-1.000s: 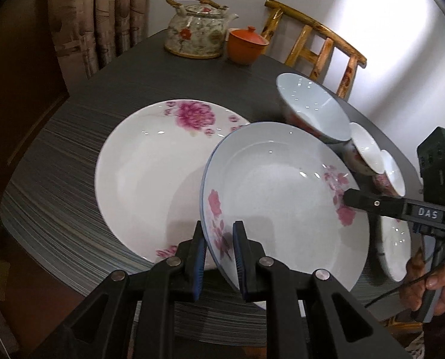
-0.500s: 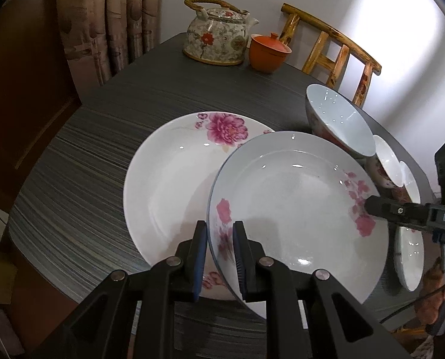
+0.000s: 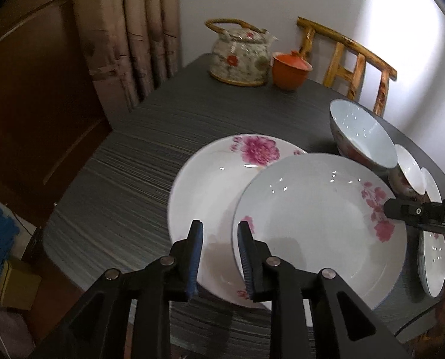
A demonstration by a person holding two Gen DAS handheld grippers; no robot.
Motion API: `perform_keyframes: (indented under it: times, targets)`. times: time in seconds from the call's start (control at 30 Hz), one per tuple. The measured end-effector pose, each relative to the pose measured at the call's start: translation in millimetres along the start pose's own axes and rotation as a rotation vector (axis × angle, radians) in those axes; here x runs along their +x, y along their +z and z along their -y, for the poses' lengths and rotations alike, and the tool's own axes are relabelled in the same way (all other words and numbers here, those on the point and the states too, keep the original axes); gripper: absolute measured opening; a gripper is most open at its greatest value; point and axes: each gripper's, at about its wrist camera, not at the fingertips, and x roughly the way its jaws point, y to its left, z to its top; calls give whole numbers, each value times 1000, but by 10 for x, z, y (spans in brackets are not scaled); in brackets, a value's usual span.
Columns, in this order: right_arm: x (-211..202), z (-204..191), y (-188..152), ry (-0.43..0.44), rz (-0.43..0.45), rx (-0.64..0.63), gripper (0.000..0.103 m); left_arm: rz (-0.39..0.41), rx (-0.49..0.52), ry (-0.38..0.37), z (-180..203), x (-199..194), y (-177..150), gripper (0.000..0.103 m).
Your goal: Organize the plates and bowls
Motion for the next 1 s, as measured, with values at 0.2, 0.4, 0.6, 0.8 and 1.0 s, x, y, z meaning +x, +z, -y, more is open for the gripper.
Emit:
perform_keyframes:
  times: [0.2, 0.4, 0.6, 0.8, 1.0]
  targets:
    - [33, -39, 23, 5, -1, 7, 16, 73, 8, 32, -94, -163, -37, 25]
    - [125, -47, 18, -4, -13, 27, 14, 75, 7, 34, -127, -138, -84, 25]
    - [229, -93, 3, -22, -20, 31, 14, 85, 26, 33, -107, -141, -106, 25]
    - [277, -99, 2, -12, -19, 43, 16, 90, 35, 39, -90, -126, -133, 26]
    - [310, -125, -2, -22, -21, 31, 16, 99, 33, 46, -94, -132, -139, 27]
